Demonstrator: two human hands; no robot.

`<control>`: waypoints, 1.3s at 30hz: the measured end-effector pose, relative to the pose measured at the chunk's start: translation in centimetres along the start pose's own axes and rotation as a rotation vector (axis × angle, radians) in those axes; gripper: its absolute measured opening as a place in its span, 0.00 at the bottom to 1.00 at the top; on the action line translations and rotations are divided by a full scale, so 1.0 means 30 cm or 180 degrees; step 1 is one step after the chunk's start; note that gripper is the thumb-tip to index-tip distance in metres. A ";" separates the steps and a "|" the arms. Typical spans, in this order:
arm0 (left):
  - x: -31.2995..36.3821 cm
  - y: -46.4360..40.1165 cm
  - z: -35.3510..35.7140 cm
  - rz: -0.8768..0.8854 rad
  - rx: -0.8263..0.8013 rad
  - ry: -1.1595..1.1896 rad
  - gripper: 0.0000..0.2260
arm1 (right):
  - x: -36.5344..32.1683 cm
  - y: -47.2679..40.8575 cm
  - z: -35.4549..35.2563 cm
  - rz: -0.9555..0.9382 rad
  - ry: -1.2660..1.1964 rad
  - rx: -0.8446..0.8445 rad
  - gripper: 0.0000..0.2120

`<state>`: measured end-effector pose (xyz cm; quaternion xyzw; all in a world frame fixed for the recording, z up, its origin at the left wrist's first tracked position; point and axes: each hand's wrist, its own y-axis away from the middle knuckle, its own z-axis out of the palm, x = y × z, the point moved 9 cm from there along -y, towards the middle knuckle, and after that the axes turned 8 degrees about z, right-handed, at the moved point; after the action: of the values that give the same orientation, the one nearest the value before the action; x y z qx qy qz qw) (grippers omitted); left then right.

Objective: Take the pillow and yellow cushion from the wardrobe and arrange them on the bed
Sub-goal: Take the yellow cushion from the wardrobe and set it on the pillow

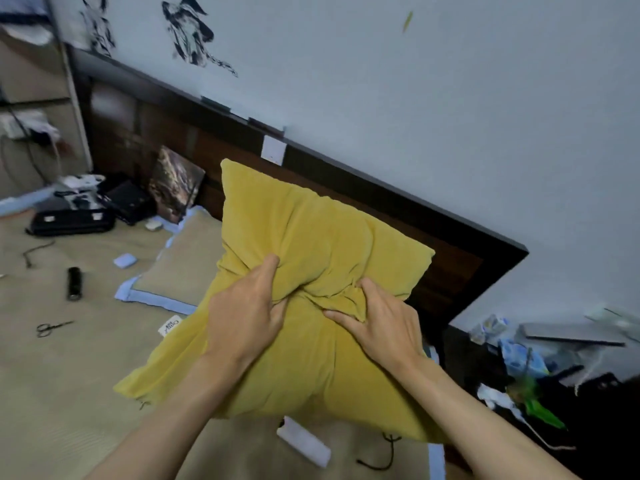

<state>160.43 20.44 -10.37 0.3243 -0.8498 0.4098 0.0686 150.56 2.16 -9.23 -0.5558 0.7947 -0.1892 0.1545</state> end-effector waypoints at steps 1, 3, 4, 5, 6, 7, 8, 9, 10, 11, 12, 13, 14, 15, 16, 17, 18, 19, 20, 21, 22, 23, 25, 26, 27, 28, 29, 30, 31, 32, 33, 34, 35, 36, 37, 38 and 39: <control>-0.027 -0.021 -0.004 -0.0078 0.0074 0.0012 0.23 | -0.011 -0.038 0.009 -0.0044 0.0022 -0.0079 0.31; -0.055 -0.068 -0.004 -0.0121 0.0148 0.0037 0.22 | -0.020 -0.102 0.013 -0.0046 0.0014 -0.0185 0.30; -0.061 -0.091 -0.009 -0.0138 0.0192 0.0034 0.22 | -0.023 -0.132 0.015 -0.0047 -0.0013 -0.0273 0.30; -0.068 -0.110 -0.016 -0.0158 0.0226 0.0038 0.22 | -0.023 -0.159 0.018 -0.0041 -0.0045 -0.0411 0.30; -0.073 -0.125 -0.022 -0.0177 0.0249 0.0040 0.22 | -0.018 -0.184 0.021 -0.0021 -0.0100 -0.0601 0.30; -0.077 -0.136 -0.029 -0.0191 0.0270 0.0037 0.22 | -0.005 -0.207 0.030 0.0016 -0.0179 -0.0855 0.31; -0.083 -0.143 -0.038 -0.0210 0.0298 0.0024 0.21 | 0.012 -0.227 0.045 0.0066 -0.0286 -0.1169 0.31; -0.094 -0.150 -0.047 -0.0237 0.0334 0.0011 0.21 | 0.031 -0.244 0.059 0.0121 -0.0416 -0.1498 0.32; -0.106 -0.154 -0.055 -0.0254 0.0360 0.0010 0.20 | 0.052 -0.264 0.070 0.0178 -0.0555 -0.1762 0.33; -0.117 -0.157 -0.057 -0.0242 0.0373 0.0015 0.19 | 0.077 -0.292 0.074 0.0224 -0.0672 -0.1877 0.33; -0.123 -0.158 -0.055 -0.0201 0.0378 0.0006 0.18 | 0.102 -0.333 0.071 0.0251 -0.0767 -0.1839 0.32; -0.128 -0.156 -0.046 -0.0155 0.0367 -0.0024 0.17 | 0.124 -0.385 0.066 0.0245 -0.0838 -0.1678 0.32; -0.134 -0.151 -0.029 -0.0125 0.0328 -0.0047 0.16 | 0.140 -0.438 0.067 0.0204 -0.0883 -0.1465 0.32; -0.143 -0.145 -0.006 -0.0121 0.0267 -0.0034 0.14 | 0.147 -0.491 0.084 0.0138 -0.0924 -0.1285 0.33; -0.152 -0.137 0.021 -0.0134 0.0199 0.0009 0.14 | 0.148 -0.544 0.119 0.0065 -0.0995 -0.1198 0.37; -0.162 -0.129 0.050 -0.0147 0.0140 0.0039 0.15 | 0.144 -0.599 0.176 0.0022 -0.1095 -0.1231 0.42; -0.173 -0.122 0.078 -0.0137 0.0104 0.0022 0.17 | 0.139 -0.655 0.253 0.0030 -0.1208 -0.1370 0.48; -0.186 -0.116 0.104 -0.0121 0.0109 -0.0032 0.19 | 0.128 -0.710 0.345 0.0060 -0.1310 -0.1601 0.53; -0.203 -0.114 0.125 -0.0128 0.0155 -0.0077 0.19 | 0.109 -0.757 0.444 0.0091 -0.1393 -0.1919 0.57; -0.225 -0.113 0.152 -0.0183 0.0200 -0.0089 0.19 | 0.088 -0.788 0.546 0.0108 -0.1469 -0.2298 0.60; -0.252 -0.115 0.182 -0.0276 0.0243 -0.0084 0.19 | 0.066 -0.804 0.643 0.0118 -0.1537 -0.2696 0.63; -0.281 -0.122 0.216 -0.0395 0.0281 -0.0071 0.20 | 0.050 -0.808 0.726 0.0139 -0.1622 -0.3050 0.65; -0.345 -0.149 0.297 -0.0683 0.0327 -0.0030 0.20 | 0.037 -0.817 0.860 0.0211 -0.1776 -0.3360 0.66; -0.379 -0.166 0.344 -0.0817 0.0320 0.0004 0.19 | 0.039 -0.830 0.913 0.0259 -0.1787 -0.3335 0.66; -0.414 -0.182 0.396 -0.0917 0.0286 0.0010 0.17 | 0.044 -0.851 0.958 0.0285 -0.1751 -0.3235 0.65; -0.453 -0.196 0.450 -0.1002 0.0232 -0.0011 0.17 | 0.054 -0.880 0.993 0.0274 -0.1688 -0.3075 0.63; -0.497 -0.206 0.503 -0.1084 0.0167 -0.0040 0.17 | 0.069 -0.919 1.016 0.0253 -0.1599 -0.2854 0.60; -0.544 -0.214 0.552 -0.1152 0.0120 -0.0061 0.17 | 0.086 -0.964 1.027 0.0208 -0.1481 -0.2586 0.56; -0.587 -0.220 0.596 -0.1208 0.0093 -0.0073 0.16 | 0.101 -1.015 1.026 0.0125 -0.1360 -0.2291 0.53; -0.626 -0.228 0.638 -0.1249 0.0064 -0.0084 0.16 | 0.111 -1.069 1.017 0.0016 -0.1263 -0.1980 0.50; -0.661 -0.241 0.684 -0.1284 0.0003 -0.0116 0.15 | 0.115 -1.119 1.000 -0.0121 -0.1197 -0.1678 0.46; -0.688 -0.256 0.731 -0.1325 -0.0064 -0.0179 0.15 | 0.113 -1.162 0.977 -0.0285 -0.1133 -0.1409 0.42; -0.710 -0.279 0.773 -0.1383 -0.0091 -0.0235 0.15 | 0.110 -1.200 0.952 -0.0449 -0.1061 -0.1151 0.39; -0.730 -0.310 0.809 -0.1436 -0.0057 -0.0255 0.14 | 0.106 -1.236 0.928 -0.0593 -0.0970 -0.0890 0.37; -0.748 -0.343 0.839 -0.1481 0.0031 -0.0230 0.14 | 0.101 -1.269 0.908 -0.0697 -0.0873 -0.0648 0.36; -0.768 -0.378 0.867 -0.1530 0.0154 -0.0165 0.15 | 0.098 -1.301 0.890 -0.0757 -0.0798 -0.0436 0.35; -0.791 -0.409 0.894 -0.1600 0.0276 -0.0089 0.16 | 0.095 -1.329 0.882 -0.0793 -0.0762 -0.0263 0.35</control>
<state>190.41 6.74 -29.00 0.5336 -0.7250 0.4114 0.1426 194.56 -16.33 -13.78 -0.6744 0.7026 -0.1066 0.2003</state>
